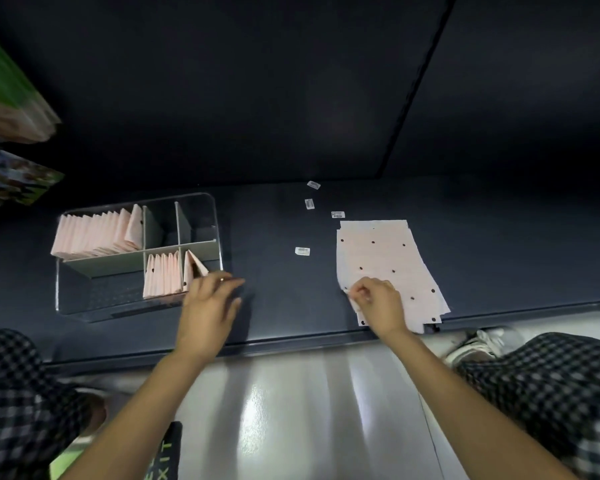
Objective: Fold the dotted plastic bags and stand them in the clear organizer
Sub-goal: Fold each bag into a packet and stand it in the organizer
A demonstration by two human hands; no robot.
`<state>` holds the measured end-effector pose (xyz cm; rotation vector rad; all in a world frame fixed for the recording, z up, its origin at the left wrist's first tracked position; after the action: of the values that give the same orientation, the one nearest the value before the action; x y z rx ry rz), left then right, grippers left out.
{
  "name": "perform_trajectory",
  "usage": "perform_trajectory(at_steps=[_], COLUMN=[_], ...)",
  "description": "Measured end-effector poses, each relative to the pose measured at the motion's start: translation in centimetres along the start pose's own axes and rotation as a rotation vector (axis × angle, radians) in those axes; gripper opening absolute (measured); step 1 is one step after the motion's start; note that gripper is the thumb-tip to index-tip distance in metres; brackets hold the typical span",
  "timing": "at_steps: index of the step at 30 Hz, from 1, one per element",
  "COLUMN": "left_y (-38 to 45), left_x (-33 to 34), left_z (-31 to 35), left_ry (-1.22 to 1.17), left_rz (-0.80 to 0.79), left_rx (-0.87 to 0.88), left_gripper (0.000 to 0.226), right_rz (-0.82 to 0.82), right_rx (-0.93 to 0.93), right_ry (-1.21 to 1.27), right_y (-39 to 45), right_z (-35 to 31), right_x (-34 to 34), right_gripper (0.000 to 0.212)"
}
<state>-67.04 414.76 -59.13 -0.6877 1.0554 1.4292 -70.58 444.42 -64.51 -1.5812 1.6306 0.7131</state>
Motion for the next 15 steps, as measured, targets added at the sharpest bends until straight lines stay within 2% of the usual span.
perform_trajectory(at_steps=[2,4,7,9,11,13,15], left_y=[-0.5,-1.3,-2.6,-3.2,-3.4,-3.3,-3.0], left_x=[1.6,3.5,6.1,7.0,7.3,7.2,7.2], left_z=[2.4,4.0,4.6,4.2,3.9,3.6,3.0], left_ry=[-0.071,-0.142,-0.225,-0.268,-0.275,-0.259,-0.311], left_rz=[-0.125,-0.262,-0.414,-0.475,-0.479,-0.465,-0.441], left_rx=[0.110,0.128,0.048,-0.029,-0.088,-0.128,-0.185], left_gripper=[0.041,0.054,0.071,0.072,0.059,0.032,0.011], right_rz=[-0.100,-0.205,-0.330,-0.401,-0.470,-0.568,-0.672], right_rx=[-0.065,-0.068,-0.048,-0.036,-0.014,-0.019,-0.030], right_ry=[0.074,0.143,0.217,0.234,0.269,0.288,0.286], right_y=[-0.6,-1.6,-3.1,-4.0,-4.5,-4.6,-4.0], right_z=[-2.4,-4.4,-6.3,-7.1,-7.7,-8.0,-7.9], right_x=[1.1,2.6,4.7,5.8,6.3,6.1,5.3], right_gripper=[0.007,0.006,0.006,0.007,0.006,0.006,0.018])
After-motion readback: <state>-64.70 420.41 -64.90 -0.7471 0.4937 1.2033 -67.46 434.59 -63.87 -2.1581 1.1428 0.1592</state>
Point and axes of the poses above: each hand's wrist, its own y-axis towards the middle knuckle, its own x-axis out of the palm, z = x × y, the point moved 5 cm from there along y, towards the middle knuckle
